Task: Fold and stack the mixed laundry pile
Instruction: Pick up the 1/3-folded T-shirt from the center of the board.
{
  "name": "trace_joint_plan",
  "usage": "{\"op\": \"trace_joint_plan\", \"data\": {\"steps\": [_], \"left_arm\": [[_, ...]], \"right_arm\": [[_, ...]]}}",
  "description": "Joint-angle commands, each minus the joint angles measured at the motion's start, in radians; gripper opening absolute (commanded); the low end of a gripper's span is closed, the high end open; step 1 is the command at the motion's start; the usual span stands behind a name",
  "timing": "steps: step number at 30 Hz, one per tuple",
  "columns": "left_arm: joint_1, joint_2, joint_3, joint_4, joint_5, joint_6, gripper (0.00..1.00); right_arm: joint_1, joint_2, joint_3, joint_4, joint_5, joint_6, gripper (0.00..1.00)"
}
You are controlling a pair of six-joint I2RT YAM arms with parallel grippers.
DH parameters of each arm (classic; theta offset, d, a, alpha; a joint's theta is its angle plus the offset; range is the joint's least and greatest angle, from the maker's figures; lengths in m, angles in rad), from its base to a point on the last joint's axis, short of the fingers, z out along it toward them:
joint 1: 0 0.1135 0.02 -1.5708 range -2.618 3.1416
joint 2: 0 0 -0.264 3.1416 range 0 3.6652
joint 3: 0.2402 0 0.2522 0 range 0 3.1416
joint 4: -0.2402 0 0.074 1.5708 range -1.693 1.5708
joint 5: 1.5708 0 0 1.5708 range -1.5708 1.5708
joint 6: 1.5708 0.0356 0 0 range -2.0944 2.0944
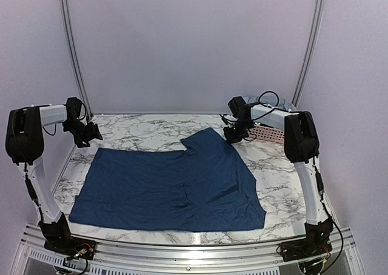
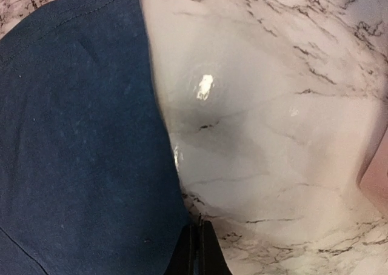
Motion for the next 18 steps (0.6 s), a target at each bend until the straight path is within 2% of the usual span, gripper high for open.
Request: {"op": "trace_joint_plan", "data": {"steps": [1, 5, 13, 18], "left_arm": [[0.006, 0.004, 0.014, 0.03, 0.029, 0.028, 0.72], [0.006, 0.011, 0.008, 0.036, 0.04, 0.042, 0.68], [0.005, 0.041, 0.007, 0.039, 0.032, 0.133, 0.54], [0.006, 0.077, 0.014, 0.043, 0.0, 0.181, 0.5]], "right_arm": [[-0.035, 0.044, 0.106, -0.016, 0.005, -0.019, 0.0], [-0.037, 0.055, 0.141, -0.024, -0.005, -0.011, 0.0], [-0.038, 0.03, 0.092, -0.006, -0.039, 0.004, 0.0], [-0.038, 0.026, 0.08, -0.006, -0.049, 0.009, 0.0]]}}
